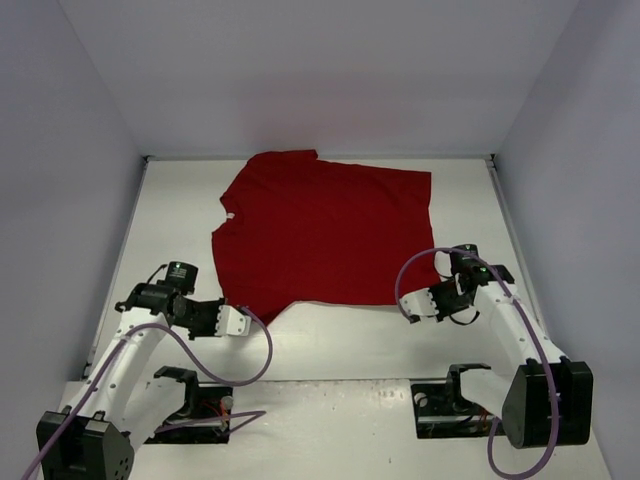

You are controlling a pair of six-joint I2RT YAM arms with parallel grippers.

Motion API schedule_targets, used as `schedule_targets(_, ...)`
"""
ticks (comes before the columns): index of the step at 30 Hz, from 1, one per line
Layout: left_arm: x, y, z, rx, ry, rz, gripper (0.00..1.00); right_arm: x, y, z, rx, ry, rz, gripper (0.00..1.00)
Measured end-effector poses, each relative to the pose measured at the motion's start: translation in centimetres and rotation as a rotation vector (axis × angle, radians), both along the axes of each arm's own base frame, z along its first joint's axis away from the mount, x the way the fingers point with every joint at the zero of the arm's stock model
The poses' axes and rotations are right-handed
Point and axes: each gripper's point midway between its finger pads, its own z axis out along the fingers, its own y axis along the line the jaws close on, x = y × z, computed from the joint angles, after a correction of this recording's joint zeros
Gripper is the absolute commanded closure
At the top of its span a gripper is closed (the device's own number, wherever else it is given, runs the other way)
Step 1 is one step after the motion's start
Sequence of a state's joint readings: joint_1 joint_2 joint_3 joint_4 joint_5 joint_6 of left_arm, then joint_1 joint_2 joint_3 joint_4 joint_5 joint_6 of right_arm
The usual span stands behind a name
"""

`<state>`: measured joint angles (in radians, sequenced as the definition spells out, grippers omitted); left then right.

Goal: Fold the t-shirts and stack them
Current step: Flatten out the tshirt

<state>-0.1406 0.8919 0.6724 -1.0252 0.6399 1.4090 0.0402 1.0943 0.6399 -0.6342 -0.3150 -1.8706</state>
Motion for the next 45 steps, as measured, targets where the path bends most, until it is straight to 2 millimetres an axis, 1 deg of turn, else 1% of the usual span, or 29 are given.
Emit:
schedule_targets(4,-0.4,-0.4,-0.4,0.007,0.025,-0.042,1.0,-0.3,-0.3,-0.2,-0.031,0.014,0.035,1.0)
schedule_targets(8,-1.3,-1.1,-0.3,0.01,0.028,-0.104,1.0,-0.4,-0.6,-0.1,-0.058,0.015,0.066,1.0)
schedule_targets(11,-2.1,-1.8,0.1,0.006,0.033,-0.141,1.0,-0.1,-0.8,0.0,-0.073,0.018,0.078,1.0)
schedule_targets(16,-3.1,-3.3,1.6,-0.014,0.023,-0.206,1.0,0.1,-1.1,-0.2,-0.091,0.036,0.081,1.0)
schedule_targets(20,-4.4,-3.9,2.0,-0.02,0.017,-0.251,1.0,0.1,-1.4,-0.3,-0.104,0.038,0.08,1.0)
schedule_targets(32,-7.3,-4.8,2.6,-0.037,0.054,-0.299,1.0,-0.2,-2.7,-0.3,-0.152,0.052,0.06,1.0)
schedule_targets(41,-8.7,-4.7,2.7,-0.032,0.069,-0.341,1.0,-1.8,-3.3,-0.2,-0.188,0.074,0.055,1.0)
schedule_targets(42,-8.8,-4.8,2.7,-0.029,0.072,-0.35,1.0,-1.9,-3.4,-0.1,-0.19,0.078,0.055,0.97)
schedule_targets(43,-9.0,-4.8,2.6,-0.025,0.075,-0.36,0.98,-2.0,-3.4,-0.1,-0.191,0.082,0.055,0.91)
schedule_targets(44,-9.1,-4.8,2.6,-0.021,0.077,-0.371,0.86,-2.2,-3.4,-0.1,-0.192,0.085,0.055,0.8)
schedule_targets(45,-9.2,-4.9,2.5,-0.017,0.081,-0.381,0.65,-2.3,-3.4,-0.1,-0.193,0.088,0.056,0.67)
